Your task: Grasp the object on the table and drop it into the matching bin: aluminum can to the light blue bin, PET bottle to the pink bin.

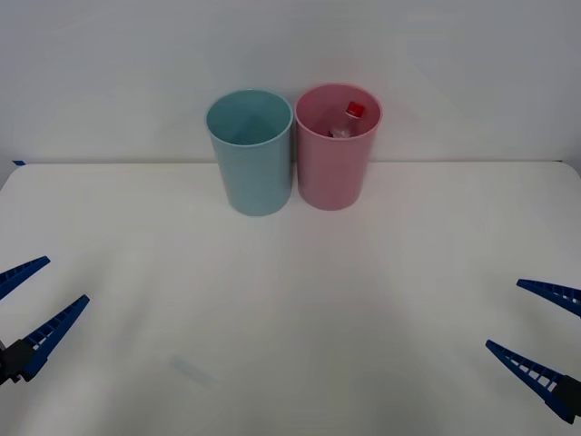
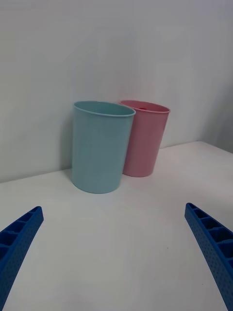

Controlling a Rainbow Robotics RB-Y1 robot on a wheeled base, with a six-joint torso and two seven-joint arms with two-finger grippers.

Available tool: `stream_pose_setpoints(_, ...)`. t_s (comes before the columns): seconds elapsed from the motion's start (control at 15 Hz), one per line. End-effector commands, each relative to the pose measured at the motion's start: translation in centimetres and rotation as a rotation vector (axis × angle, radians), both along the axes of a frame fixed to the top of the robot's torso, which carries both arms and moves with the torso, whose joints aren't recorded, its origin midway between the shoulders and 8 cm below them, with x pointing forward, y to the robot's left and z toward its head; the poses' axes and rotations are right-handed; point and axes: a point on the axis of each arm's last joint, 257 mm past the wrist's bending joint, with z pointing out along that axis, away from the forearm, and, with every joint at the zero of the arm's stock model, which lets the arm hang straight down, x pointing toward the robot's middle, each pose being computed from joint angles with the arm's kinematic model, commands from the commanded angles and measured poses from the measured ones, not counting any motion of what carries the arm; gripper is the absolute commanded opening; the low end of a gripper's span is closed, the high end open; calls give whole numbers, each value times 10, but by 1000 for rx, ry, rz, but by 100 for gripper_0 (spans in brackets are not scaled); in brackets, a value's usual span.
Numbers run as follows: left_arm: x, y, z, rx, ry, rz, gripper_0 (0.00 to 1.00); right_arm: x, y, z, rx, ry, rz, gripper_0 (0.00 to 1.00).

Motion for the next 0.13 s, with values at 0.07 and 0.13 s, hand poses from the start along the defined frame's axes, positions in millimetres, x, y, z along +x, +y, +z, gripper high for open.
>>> stream_pose_setpoints(0.07,0,0,0,0,0,0,100,0,0,0,0,0,0,100)
stream_pose_setpoints(0.13,0,0,0,0,0,0,100,0,0,0,0,0,0,100)
